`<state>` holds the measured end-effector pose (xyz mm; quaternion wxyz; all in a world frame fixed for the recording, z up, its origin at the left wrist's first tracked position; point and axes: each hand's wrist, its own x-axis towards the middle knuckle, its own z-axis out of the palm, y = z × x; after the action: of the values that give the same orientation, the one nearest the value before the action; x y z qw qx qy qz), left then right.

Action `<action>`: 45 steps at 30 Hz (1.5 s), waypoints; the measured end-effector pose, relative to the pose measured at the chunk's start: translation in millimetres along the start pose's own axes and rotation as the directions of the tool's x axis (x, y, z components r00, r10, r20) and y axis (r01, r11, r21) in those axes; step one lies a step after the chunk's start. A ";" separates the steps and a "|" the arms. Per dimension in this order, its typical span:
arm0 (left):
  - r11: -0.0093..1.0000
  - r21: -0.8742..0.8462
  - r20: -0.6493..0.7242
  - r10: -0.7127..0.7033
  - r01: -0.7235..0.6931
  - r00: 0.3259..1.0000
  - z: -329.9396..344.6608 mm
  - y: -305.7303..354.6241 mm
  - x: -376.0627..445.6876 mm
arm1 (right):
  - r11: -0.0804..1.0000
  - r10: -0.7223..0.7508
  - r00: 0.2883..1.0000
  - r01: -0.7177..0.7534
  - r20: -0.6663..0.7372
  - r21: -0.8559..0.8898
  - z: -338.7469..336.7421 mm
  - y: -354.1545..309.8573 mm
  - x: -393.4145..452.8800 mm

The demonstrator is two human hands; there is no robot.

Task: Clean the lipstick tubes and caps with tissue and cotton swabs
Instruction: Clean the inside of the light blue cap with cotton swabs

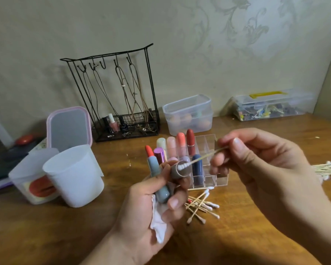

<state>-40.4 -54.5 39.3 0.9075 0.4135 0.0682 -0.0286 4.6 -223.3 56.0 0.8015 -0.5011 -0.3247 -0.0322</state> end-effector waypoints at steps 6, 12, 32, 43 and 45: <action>0.999 -0.045 0.003 0.000 0.001 1.000 1.0 2.1 0.2 | 0.979 -0.021 1.000 0.017 -0.017 -0.203 -2.9 4.2 0.0; 0.980 0.063 -0.089 0.196 -0.191 0.977 5.1 3.1 0.3 | 0.411 -0.328 0.905 0.395 0.272 -0.821 -2.6 0.6 -7.6; 0.647 0.636 0.057 0.505 -0.422 0.861 -6.1 -1.5 2.7 | 0.538 0.065 0.944 0.239 0.323 -0.808 -6.5 7.9 -7.7; 0.734 0.547 0.036 0.459 -0.402 0.887 -5.9 7.1 3.0 | 0.639 0.141 0.952 0.122 0.272 -0.760 -9.3 0.3 -2.3; 0.773 0.511 0.005 0.435 -0.376 0.901 -8.1 9.2 4.7 | 0.596 0.141 0.948 0.148 0.284 -0.789 -11.9 -0.7 -0.3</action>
<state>-35.6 -42.3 40.2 0.7481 0.6400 0.0188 0.1746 9.9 -233.6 52.9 0.4269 -0.8050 -0.4008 -0.0950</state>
